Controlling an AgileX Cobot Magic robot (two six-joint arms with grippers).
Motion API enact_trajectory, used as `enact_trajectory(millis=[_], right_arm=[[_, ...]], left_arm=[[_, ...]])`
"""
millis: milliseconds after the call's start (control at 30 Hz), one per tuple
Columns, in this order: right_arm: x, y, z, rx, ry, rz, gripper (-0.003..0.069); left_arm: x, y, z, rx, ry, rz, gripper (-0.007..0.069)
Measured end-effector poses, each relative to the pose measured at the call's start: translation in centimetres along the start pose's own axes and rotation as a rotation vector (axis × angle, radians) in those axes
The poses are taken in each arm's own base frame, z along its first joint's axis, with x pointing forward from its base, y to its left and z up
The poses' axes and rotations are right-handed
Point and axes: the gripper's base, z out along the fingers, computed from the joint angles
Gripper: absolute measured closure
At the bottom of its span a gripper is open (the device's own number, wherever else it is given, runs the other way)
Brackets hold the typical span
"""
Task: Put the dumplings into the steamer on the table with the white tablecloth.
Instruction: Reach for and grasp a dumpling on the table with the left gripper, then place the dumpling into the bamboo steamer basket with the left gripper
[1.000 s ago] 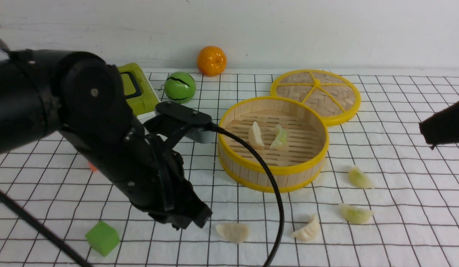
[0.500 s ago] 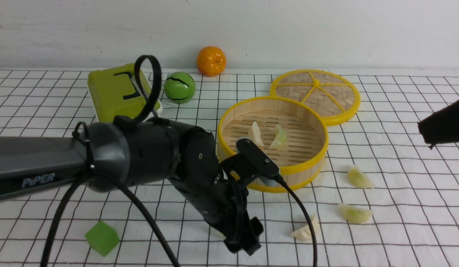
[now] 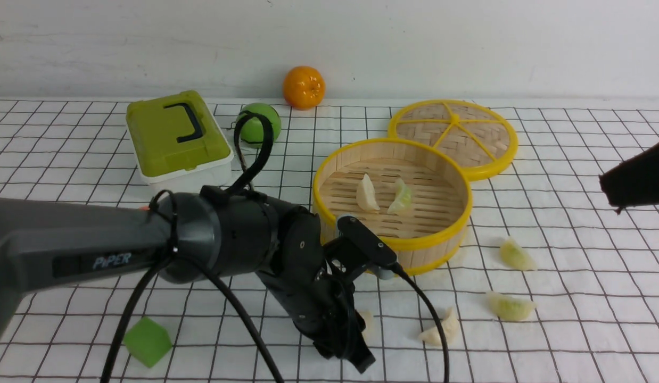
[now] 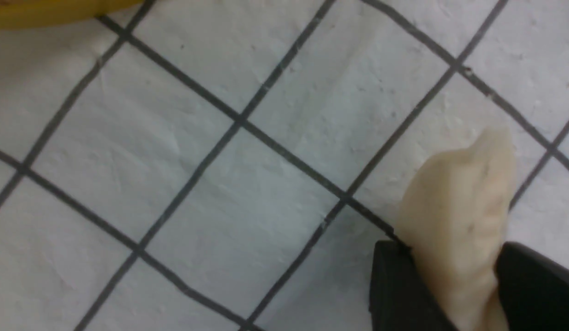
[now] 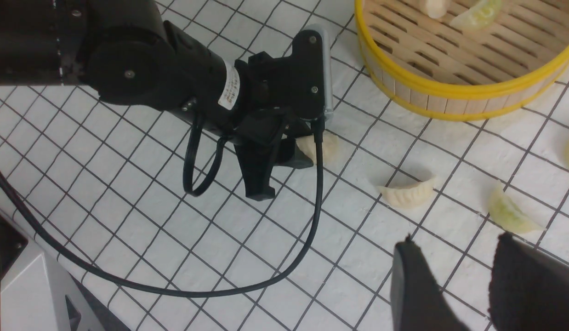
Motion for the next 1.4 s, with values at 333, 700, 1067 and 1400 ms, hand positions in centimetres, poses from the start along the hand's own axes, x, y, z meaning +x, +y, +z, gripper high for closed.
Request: enact_trajectory(millis=[333, 700, 1067, 1400], right_arm=[[0.0, 0.0, 0.0, 0.000, 0.000, 0.000, 0.0413], [0.0, 0.0, 0.0, -0.003, -0.001, 0.001, 0.0413], [0.0, 0.0, 0.0, -0.003, -0.001, -0.011, 0.0413], [0.0, -0.4, 0.2, 0.029, 0.014, -0.078, 0.0413]], left_arm=[[-8.6, 3.2, -11.4, -0.111, -0.374, -0.270, 0.0367], [-11.1, 9.7, -4.5, -0.157, -0.315, -0.524, 0.0367], [-10.6, 10.9, -0.2, -0.212, -0.311, -0.575, 0.0307], [-11.0, 10.4, -7.4, -0.274, -0.278, -0.534, 0.0012]])
